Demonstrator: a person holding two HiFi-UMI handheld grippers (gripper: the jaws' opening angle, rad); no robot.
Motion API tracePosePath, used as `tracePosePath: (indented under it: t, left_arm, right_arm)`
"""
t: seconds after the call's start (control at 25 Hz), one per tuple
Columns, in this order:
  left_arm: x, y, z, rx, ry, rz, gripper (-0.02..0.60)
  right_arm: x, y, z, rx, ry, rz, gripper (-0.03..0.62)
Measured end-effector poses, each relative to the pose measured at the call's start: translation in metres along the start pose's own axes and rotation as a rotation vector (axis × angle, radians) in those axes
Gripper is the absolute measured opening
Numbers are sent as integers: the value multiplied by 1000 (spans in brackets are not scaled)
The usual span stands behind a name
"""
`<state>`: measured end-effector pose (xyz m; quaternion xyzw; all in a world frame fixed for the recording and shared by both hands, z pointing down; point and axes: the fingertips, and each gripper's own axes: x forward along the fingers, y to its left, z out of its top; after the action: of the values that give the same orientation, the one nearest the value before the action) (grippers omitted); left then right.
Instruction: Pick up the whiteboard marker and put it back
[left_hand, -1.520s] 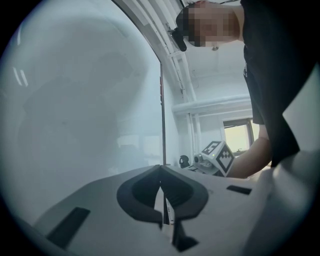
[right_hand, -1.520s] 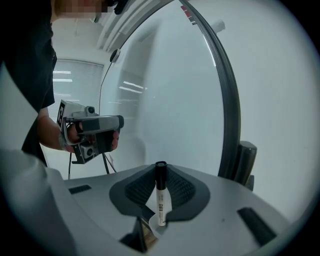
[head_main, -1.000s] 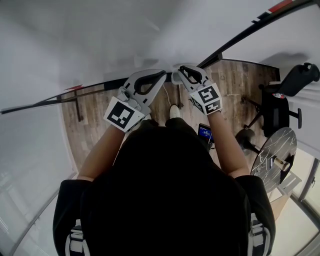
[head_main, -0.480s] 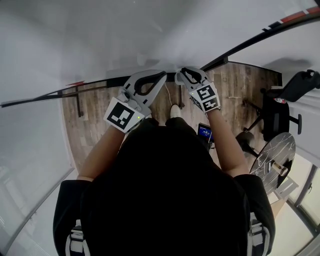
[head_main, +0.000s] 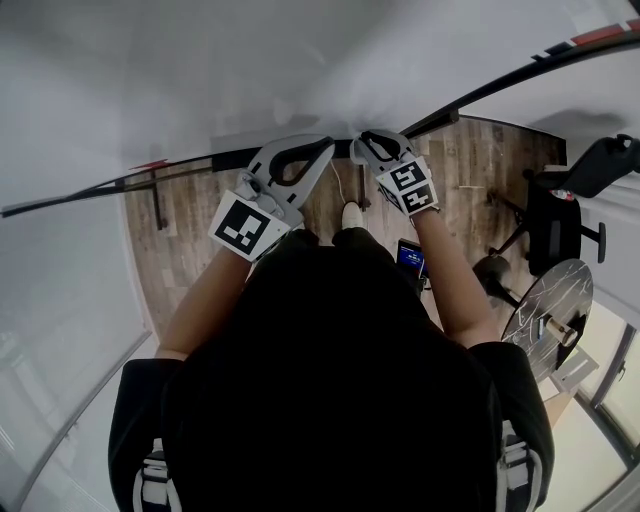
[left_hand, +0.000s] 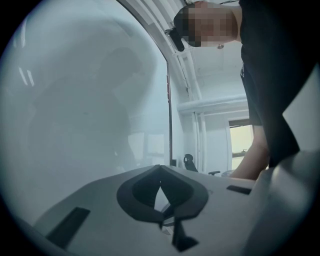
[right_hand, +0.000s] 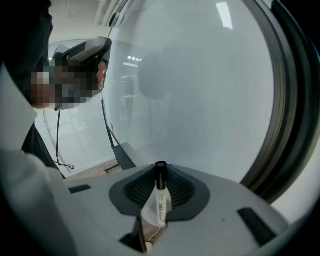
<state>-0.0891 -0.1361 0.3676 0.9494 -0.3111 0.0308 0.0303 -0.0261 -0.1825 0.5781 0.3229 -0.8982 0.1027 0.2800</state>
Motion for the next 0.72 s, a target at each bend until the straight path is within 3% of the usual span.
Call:
tracePosePath:
  t: [0.72]
  left_arm:
    - [5,-1,0,-5,1,-3,3]
  right_arm:
    - [15,12,-4,-26,32,43,67]
